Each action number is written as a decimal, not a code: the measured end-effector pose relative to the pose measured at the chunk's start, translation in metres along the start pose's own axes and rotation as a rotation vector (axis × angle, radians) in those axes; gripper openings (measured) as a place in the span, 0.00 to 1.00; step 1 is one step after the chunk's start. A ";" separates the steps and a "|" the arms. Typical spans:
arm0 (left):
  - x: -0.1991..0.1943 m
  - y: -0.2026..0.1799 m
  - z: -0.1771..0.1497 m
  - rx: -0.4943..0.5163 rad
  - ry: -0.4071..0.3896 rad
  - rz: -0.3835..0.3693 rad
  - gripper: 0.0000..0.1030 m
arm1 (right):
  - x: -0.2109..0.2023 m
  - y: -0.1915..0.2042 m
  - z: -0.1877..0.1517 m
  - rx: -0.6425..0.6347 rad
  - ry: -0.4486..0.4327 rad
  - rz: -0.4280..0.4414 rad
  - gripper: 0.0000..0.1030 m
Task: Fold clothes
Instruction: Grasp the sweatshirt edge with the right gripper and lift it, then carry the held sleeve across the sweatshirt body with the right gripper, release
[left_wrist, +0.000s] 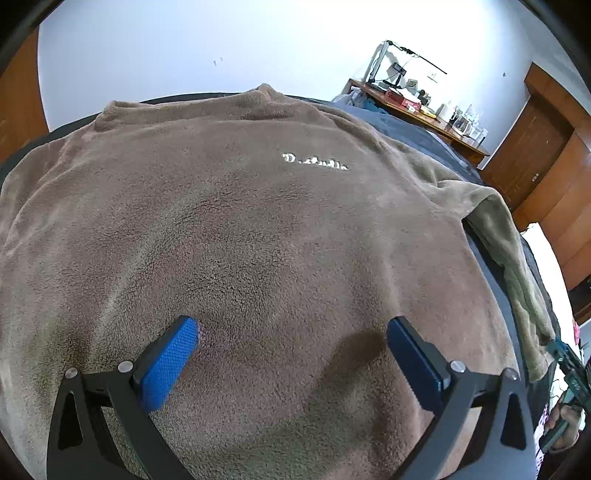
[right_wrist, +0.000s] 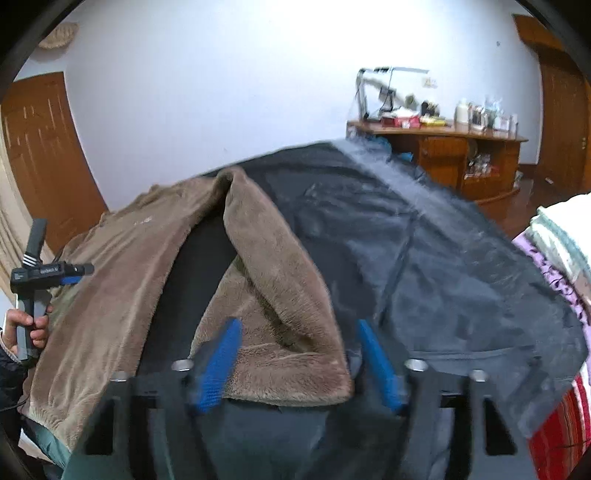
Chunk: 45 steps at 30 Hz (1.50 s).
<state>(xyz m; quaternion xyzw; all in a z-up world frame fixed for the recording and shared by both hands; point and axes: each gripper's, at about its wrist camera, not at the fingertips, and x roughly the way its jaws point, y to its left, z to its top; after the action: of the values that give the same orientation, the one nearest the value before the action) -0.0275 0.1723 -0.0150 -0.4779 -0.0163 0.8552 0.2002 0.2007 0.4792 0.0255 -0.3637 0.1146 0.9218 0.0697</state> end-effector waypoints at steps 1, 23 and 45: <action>0.000 0.000 -0.001 0.003 -0.003 0.000 1.00 | 0.006 0.004 -0.002 -0.021 0.019 -0.002 0.53; 0.000 -0.010 -0.006 0.060 -0.018 0.057 1.00 | -0.034 0.030 0.068 -0.329 -0.215 -0.391 0.19; 0.002 -0.016 -0.008 0.087 -0.014 0.089 1.00 | 0.024 -0.005 0.005 -0.176 0.034 -0.136 0.35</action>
<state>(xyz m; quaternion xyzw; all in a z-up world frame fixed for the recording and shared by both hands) -0.0167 0.1863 -0.0179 -0.4629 0.0409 0.8664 0.1826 0.1812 0.4865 0.0113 -0.3909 0.0094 0.9152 0.0980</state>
